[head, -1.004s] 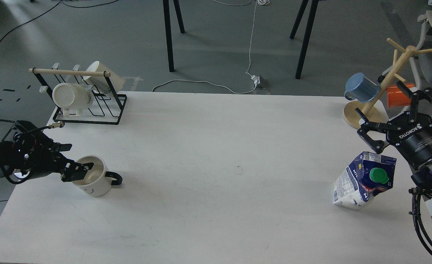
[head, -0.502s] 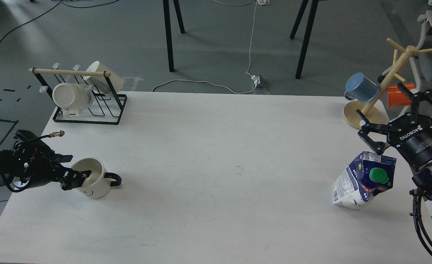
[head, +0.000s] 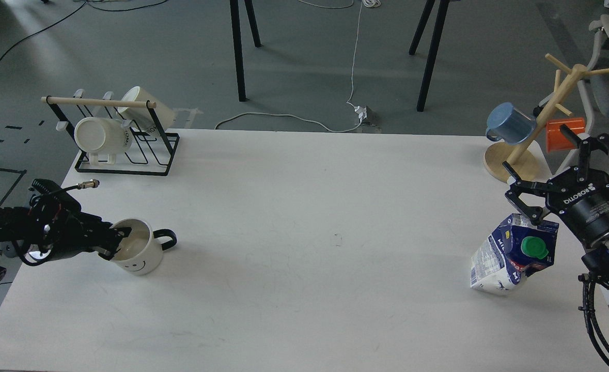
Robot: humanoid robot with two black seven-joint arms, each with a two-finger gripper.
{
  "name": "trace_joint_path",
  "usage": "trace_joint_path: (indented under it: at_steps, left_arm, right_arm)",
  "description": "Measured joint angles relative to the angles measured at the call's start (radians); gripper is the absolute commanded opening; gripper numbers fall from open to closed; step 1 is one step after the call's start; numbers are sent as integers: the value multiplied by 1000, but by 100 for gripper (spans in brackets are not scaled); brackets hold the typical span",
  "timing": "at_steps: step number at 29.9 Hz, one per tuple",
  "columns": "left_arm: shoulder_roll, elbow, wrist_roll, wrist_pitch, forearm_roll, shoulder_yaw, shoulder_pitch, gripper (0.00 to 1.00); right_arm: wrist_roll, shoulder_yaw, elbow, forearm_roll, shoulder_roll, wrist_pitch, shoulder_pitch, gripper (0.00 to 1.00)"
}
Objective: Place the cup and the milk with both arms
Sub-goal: 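Slide the white mug with the left gripper toward the table center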
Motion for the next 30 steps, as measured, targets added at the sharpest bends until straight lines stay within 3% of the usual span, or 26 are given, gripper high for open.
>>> trace_joint_path:
  at_steps: [7, 12, 21, 30]
  left_arm:
    - [4, -196, 0, -224, 2, -5, -138, 8]
    - [-132, -236, 0, -351, 5, -9, -223, 8]
    - [-414, -154, 0, -376, 7, -11, -238, 8]
    - [-514, -94, 0, -376, 11, -7, -225, 13]
  right_arm:
    - [0, 9, 0, 1, 3, 0, -1, 99]
    - [0, 12, 1, 2, 3, 0, 0, 99]
    - [0, 12, -5, 6, 2, 0, 1, 99]
    - [0, 12, -9, 6, 2, 0, 2, 99]
